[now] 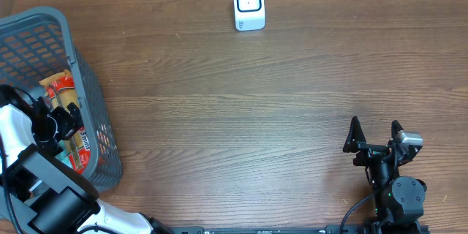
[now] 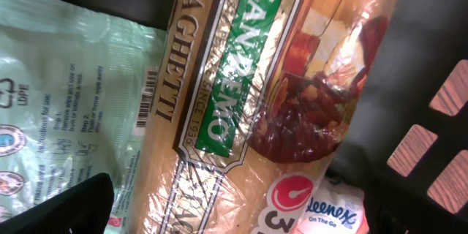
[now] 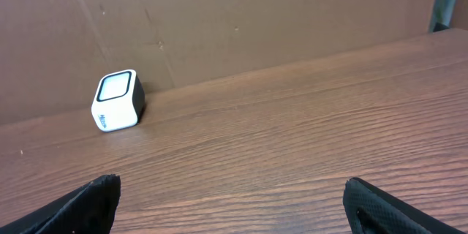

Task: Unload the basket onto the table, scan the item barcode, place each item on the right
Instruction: 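Close the left gripper on the spaghetti pack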

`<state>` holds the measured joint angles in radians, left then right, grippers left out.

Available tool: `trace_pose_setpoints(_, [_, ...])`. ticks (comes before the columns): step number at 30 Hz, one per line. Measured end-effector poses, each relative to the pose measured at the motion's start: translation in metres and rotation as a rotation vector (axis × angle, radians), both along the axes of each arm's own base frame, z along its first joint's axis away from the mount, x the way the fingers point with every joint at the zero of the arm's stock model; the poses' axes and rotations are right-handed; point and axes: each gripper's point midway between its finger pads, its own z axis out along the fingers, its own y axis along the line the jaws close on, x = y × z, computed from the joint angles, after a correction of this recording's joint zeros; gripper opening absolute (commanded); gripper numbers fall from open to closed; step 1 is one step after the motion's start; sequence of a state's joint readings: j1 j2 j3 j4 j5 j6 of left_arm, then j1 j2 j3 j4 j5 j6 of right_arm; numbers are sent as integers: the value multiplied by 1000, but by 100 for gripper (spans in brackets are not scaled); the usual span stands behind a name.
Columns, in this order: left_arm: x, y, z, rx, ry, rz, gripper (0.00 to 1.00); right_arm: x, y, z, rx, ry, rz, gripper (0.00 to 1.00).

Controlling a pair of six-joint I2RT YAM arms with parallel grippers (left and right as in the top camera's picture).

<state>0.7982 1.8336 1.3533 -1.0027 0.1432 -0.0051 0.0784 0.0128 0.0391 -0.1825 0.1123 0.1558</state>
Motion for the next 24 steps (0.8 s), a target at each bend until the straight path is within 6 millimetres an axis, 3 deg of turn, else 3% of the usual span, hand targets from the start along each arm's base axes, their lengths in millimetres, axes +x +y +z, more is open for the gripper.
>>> trace_pose_setpoints(24, [21,14,-17,106,-126,-36,98,0,0,0,0,0,0,100])
